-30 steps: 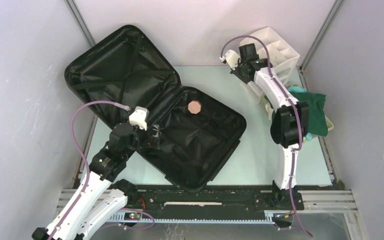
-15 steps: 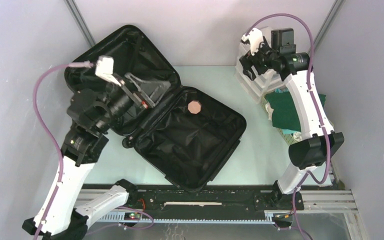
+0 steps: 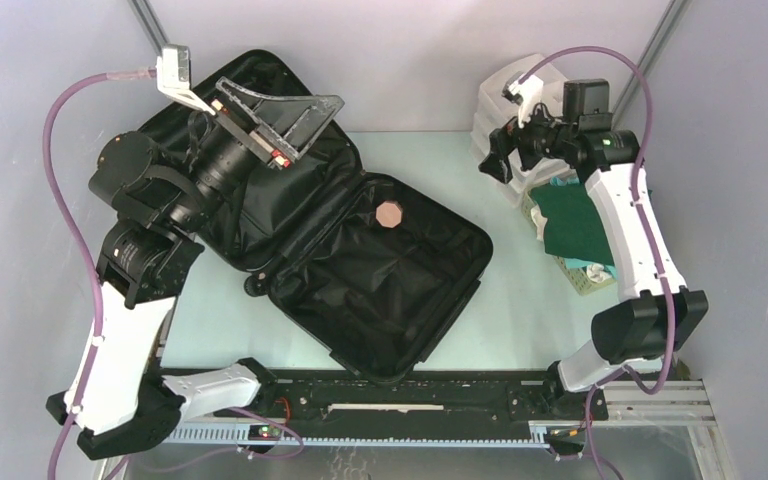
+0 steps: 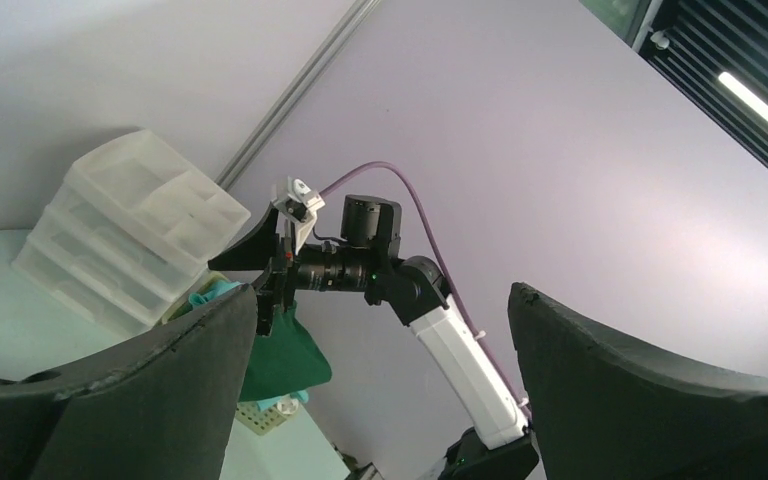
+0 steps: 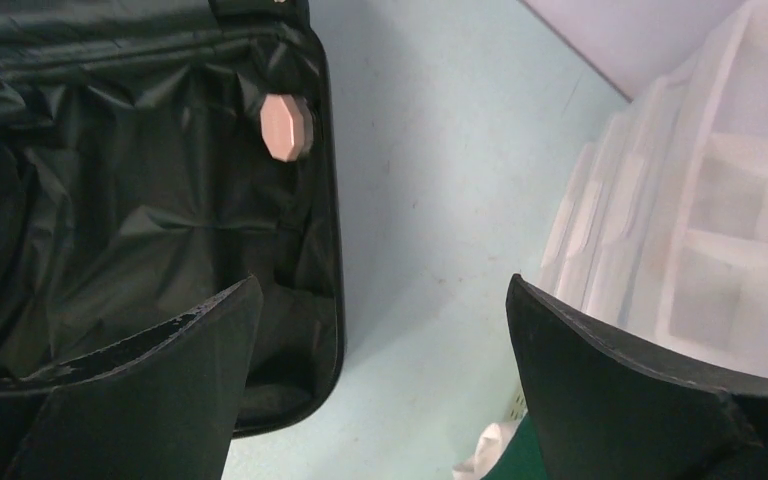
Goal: Open, take out, and arrange the luggage
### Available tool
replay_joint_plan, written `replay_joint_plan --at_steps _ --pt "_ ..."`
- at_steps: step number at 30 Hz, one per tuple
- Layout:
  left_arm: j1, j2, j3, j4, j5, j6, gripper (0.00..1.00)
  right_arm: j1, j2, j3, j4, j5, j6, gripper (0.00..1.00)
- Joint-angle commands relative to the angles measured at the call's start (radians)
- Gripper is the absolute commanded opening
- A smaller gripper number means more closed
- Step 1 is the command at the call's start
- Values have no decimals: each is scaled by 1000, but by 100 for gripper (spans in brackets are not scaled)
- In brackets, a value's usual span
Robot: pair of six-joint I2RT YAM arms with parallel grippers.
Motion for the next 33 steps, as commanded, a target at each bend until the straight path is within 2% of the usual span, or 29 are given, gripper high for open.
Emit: replay_joint_plan --at_steps 1,7,12,14,16,18,20,26,33 --pt "-17 23 82 -35 -18 -12 100 -41 -56 -19 90 -130 57 100" --pt "-19 37 99 -13 8 -31 100 -67 -62 -27 106 -135 70 100" --pt "-14 -2 -16 40 49 -28 100 -108 -46 12 88 -212 50 100" --pt "13 -61 -159 141 112 -7 100 -149 -13 62 41 -290 29 100" --pt "66 -133 -396 340 248 -24 100 -168 34 136 -16 -342 10 100" --pt "129 -200 -592 538 386 -72 100 -173 67 183 -68 -341 -15 100" --pt "180 -265 -759 641 415 -80 100 -174 88 206 -87 -311 -32 100" --pt "212 -413 -1039 518 296 149 100 -177 140 238 -108 -233 -65 100" --pt "214 -537 -1281 585 234 157 100 -179 173 251 -100 -188 -81 99"
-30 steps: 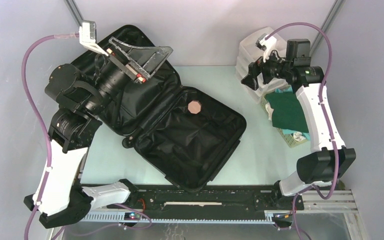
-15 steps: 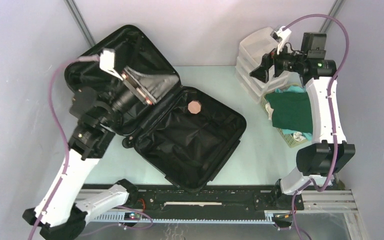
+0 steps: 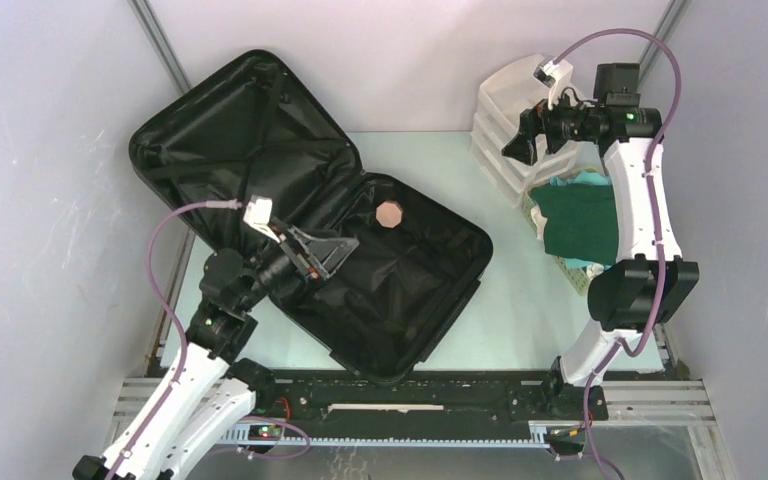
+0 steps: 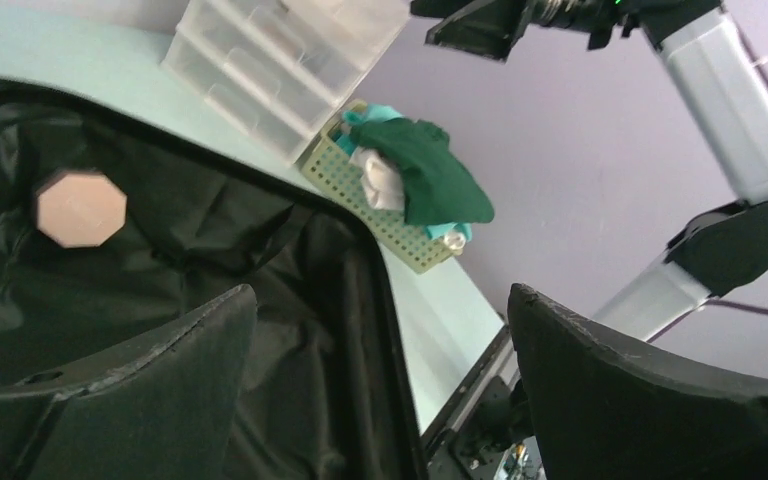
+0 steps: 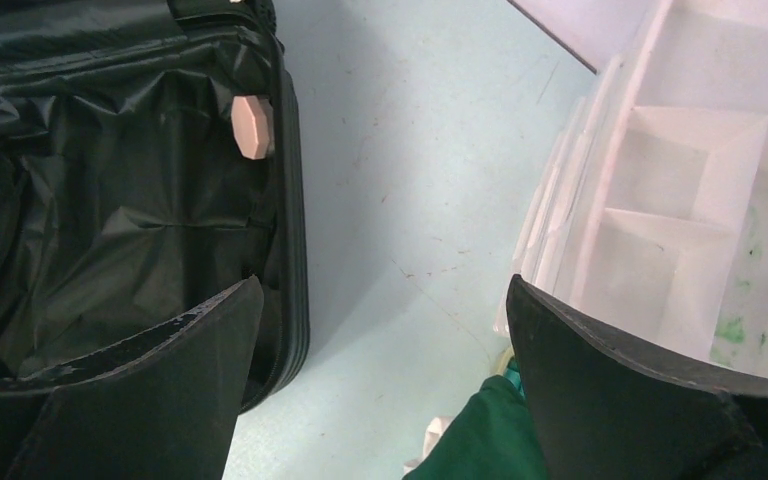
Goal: Open, take out, and arrange the luggage
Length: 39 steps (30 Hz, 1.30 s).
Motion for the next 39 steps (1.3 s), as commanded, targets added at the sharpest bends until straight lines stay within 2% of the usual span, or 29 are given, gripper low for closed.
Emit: replay_joint_plan --at_steps 1,7,22,39 --pt "6 -66 -111 102 -45 42 100 -1 7 54 -3 32 -21 99" --pt "6 -114 -192 144 -67 16 100 -1 17 75 -6 51 -19 99" --pt "6 -123 -229 178 -78 11 100 0 68 114 -55 129 -54 99" --pt "6 -141 -263 181 -90 6 100 97 129 166 -102 303 -89 97"
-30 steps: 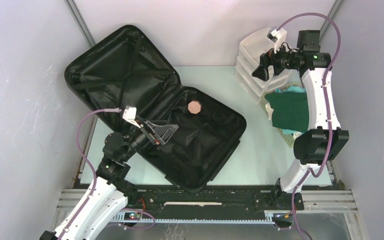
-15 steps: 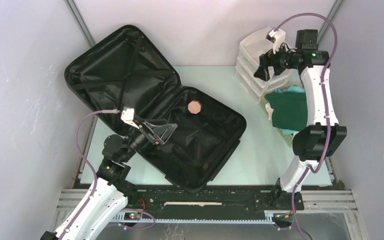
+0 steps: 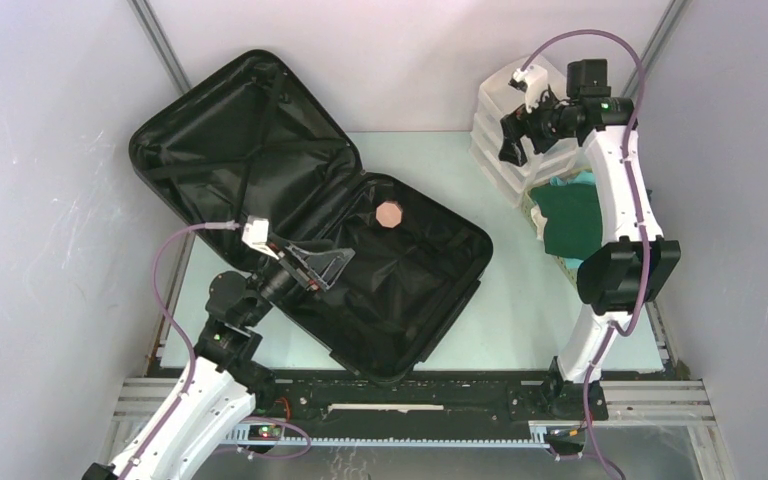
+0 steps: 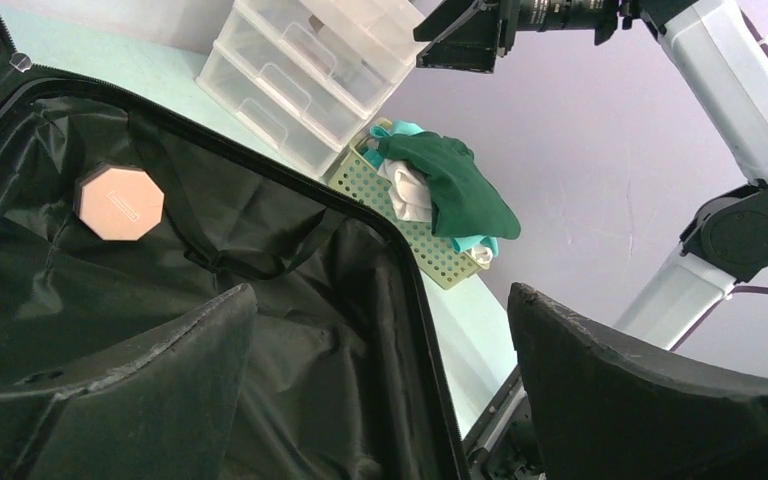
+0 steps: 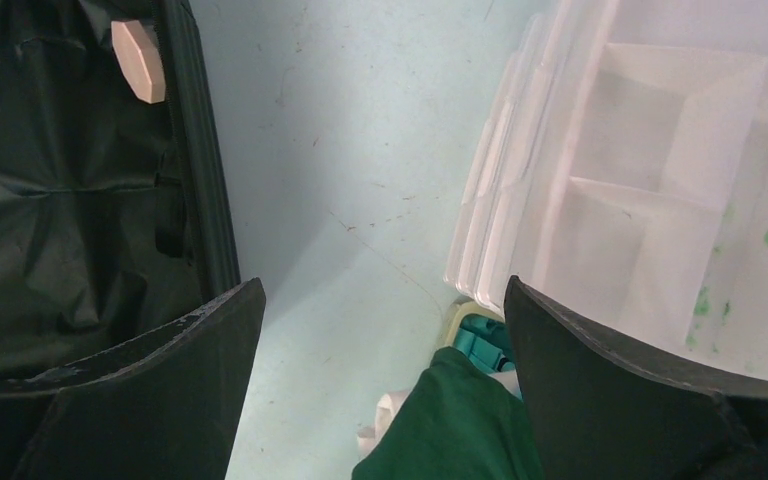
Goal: Open, take out, and arrange the luggage
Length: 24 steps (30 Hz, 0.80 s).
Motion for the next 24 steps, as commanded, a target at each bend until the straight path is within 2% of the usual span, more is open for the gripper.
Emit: replay_joint_plan --at_steps 1,14,24 --pt "6 -21 -39 36 -13 -1 100 30 -2 50 -4 43 -22 97" --pt "6 -28 -73 51 -26 -10 100 30 64 166 -50 77 -26 97" --pt "6 -39 -84 48 -25 -25 100 34 141 182 -15 212 26 83"
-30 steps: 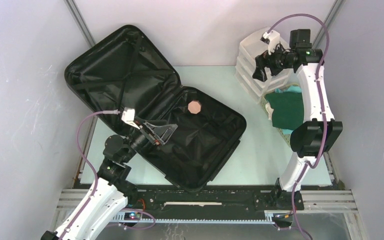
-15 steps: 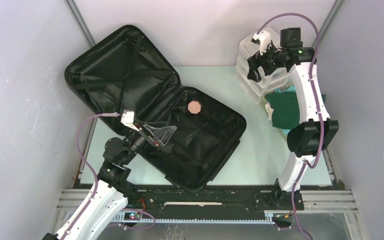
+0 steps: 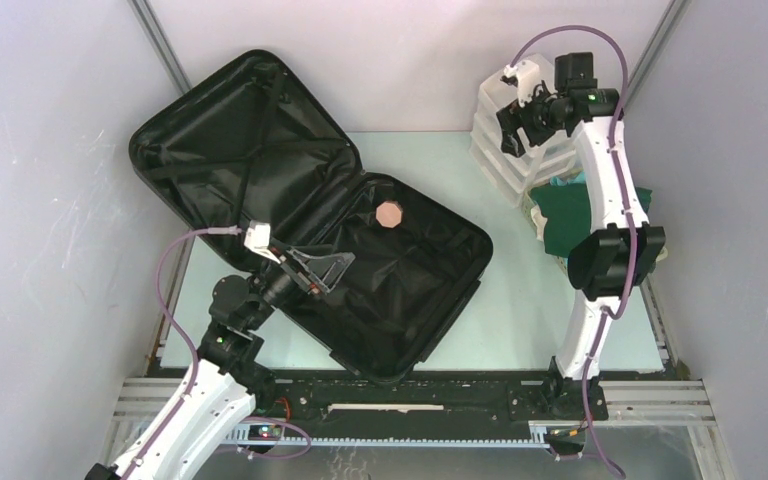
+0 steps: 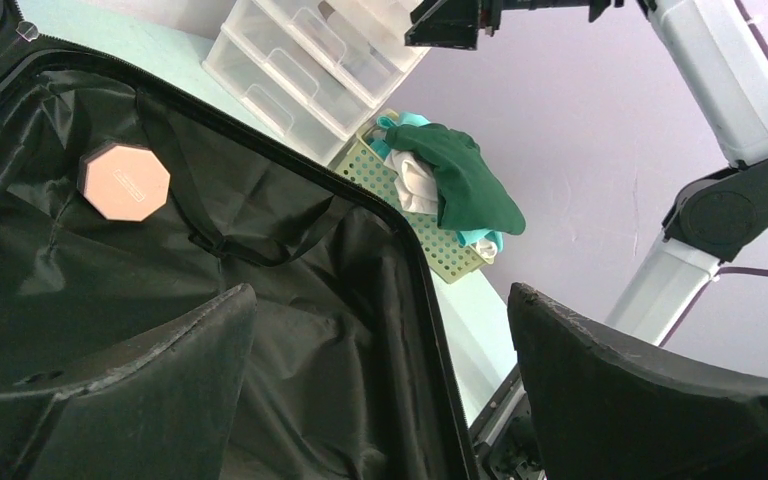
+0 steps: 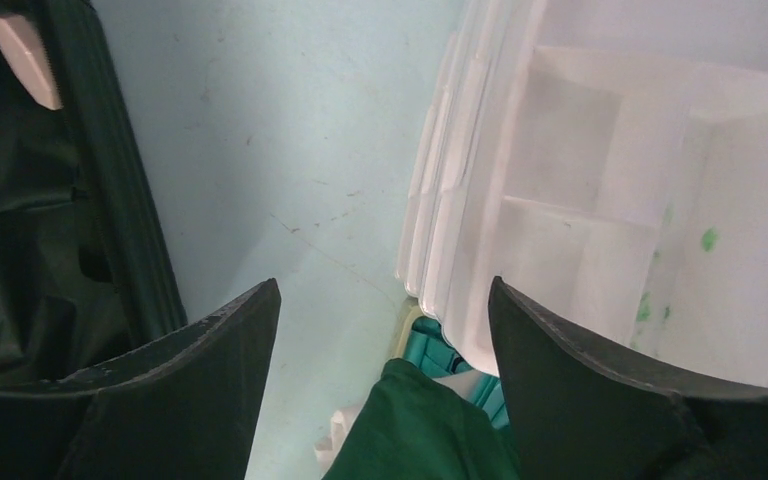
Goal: Open, take out, and arrange the luggage
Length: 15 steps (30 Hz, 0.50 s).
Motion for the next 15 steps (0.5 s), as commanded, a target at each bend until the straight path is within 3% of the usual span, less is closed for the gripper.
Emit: replay_joint_plan --at_steps 1,12,15 --pt "6 -18 -32 33 -18 -8 100 3 41 43 18 76 29 82" --pt "6 -11 -30 27 -19 -15 100 2 155 122 72 175 45 68" --pt "6 -6 -30 30 -21 -17 100 -1 173 124 73 174 45 61"
